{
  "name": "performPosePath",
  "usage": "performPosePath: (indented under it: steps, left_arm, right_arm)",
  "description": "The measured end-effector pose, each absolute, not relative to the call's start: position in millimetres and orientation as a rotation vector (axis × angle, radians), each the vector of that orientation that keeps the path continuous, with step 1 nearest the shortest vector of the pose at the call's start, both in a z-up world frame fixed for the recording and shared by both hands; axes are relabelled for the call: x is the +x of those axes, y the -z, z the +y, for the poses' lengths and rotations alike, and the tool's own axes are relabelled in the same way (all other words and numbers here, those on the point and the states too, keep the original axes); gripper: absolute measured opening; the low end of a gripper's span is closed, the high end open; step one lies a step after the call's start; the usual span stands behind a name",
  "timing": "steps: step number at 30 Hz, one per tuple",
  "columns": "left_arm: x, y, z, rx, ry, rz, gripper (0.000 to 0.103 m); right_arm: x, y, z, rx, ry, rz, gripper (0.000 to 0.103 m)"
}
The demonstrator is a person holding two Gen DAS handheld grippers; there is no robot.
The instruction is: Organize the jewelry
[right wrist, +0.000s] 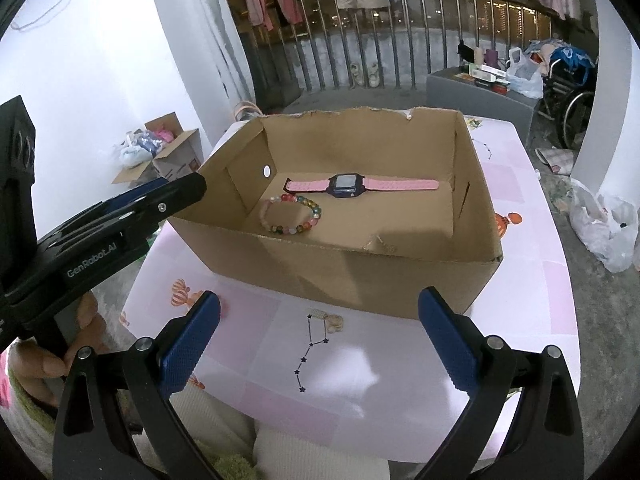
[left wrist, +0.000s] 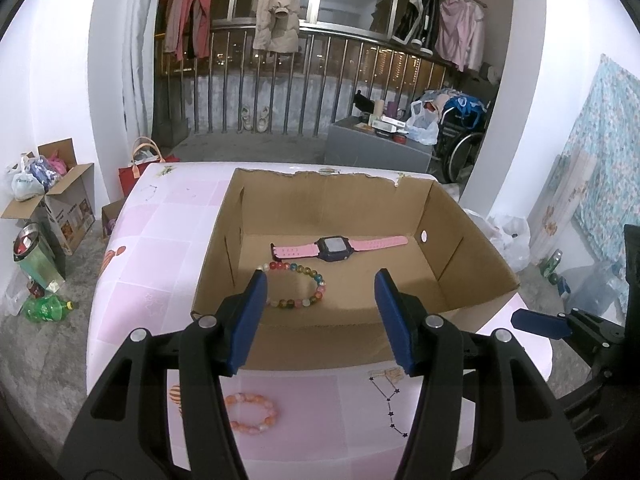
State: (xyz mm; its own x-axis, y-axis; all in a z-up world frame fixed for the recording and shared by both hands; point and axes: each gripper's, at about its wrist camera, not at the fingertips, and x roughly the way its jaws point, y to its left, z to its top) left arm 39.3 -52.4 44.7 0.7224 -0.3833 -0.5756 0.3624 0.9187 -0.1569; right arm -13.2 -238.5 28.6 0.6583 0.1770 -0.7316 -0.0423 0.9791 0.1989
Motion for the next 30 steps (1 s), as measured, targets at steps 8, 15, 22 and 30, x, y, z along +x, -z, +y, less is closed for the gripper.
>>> performPosePath:
  steps: [8,15,22,30]
  left_arm:
    - [40,-41,-57,-0.027,0.44,0.64,0.053]
    - [34,-38,-58,-0.019,0.487,0.62,0.053]
    - [8,-35,-54,0.045,0.542,0.563,0.053]
    - [-15,12,-59,0.138,0.622,0.675,0.053]
  right_arm:
    - [-10,-21,-241,0.18,-0.133,0.852,0.096]
    - [-10,-13,-246,0.202,-0.138,0.853,0.096]
    - [-19,-6,-253,0.225,-0.115,0.85,0.096]
    - [-33,21,-259,0.251,-0.079,0.886,0.096]
